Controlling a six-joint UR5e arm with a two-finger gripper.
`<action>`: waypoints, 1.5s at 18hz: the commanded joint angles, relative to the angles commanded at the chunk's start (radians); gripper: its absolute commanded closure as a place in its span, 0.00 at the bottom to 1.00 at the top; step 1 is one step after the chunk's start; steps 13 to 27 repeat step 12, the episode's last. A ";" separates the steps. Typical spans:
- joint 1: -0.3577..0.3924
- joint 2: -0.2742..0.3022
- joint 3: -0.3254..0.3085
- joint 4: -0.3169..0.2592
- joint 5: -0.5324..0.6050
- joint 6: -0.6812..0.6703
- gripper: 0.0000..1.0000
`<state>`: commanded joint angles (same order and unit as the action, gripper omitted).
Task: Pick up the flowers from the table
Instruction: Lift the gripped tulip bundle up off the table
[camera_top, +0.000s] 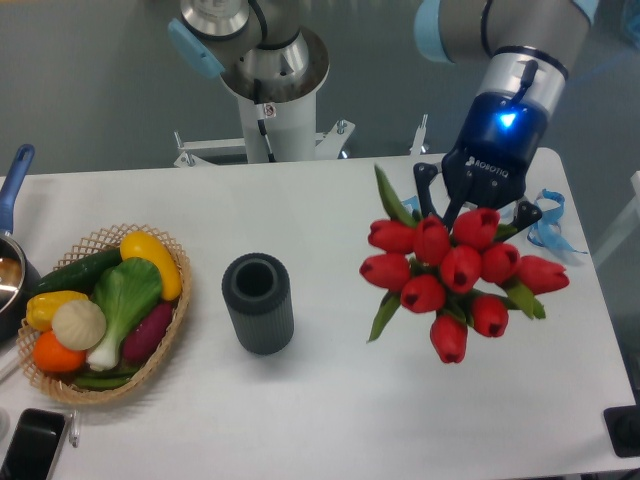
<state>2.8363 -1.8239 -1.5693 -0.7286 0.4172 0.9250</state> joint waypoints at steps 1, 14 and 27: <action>0.000 -0.002 0.000 0.000 -0.002 0.000 0.79; 0.003 -0.002 -0.006 0.000 -0.003 0.000 0.79; 0.003 -0.002 -0.006 0.000 -0.003 0.000 0.79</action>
